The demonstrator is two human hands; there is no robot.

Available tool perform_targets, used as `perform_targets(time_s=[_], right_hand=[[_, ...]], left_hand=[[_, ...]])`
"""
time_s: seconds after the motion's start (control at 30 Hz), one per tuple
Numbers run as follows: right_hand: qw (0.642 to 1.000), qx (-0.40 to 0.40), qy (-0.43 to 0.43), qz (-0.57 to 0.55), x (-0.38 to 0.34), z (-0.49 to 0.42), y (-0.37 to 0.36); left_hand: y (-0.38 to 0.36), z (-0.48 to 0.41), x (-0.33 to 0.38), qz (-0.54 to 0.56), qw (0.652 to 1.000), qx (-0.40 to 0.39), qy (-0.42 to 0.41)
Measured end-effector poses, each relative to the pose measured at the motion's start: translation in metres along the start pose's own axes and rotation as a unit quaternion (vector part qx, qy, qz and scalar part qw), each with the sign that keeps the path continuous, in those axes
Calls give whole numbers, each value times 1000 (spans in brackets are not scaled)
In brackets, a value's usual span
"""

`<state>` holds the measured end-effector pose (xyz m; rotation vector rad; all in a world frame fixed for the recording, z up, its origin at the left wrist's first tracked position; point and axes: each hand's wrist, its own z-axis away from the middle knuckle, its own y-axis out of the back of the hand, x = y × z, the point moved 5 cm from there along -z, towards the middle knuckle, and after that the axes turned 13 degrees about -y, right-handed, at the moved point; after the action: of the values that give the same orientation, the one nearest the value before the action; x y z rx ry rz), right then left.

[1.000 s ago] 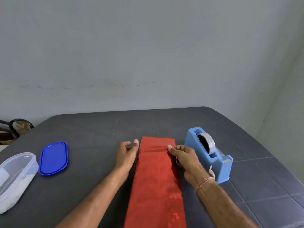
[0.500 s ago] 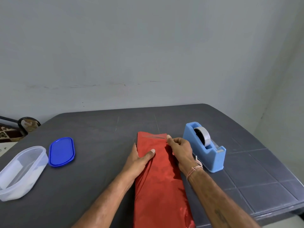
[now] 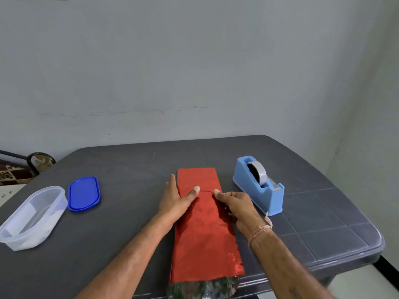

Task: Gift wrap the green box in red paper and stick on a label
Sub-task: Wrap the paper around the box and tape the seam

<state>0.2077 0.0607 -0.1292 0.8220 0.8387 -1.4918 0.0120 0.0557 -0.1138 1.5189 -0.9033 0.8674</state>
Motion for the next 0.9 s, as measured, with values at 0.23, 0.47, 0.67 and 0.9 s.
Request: perform_targets(time_s=[0.23,0.47,0.67,0.9], right_hand=[[998,-20,-33,-58,6,3,0],[996,-29,-58,-64,9,0,-3],[996,-34,-45,-63,11,-3,-4],[997,-14,-61,-43,8,-3,-2]], left_hand=[[-16,23,13,-223,971,-59,-55],[-21,22,15,-295,946,-91,-97],[-19,20,10,-270,954,-95,-91],[-15,27,17,-211,972,-80,-61]])
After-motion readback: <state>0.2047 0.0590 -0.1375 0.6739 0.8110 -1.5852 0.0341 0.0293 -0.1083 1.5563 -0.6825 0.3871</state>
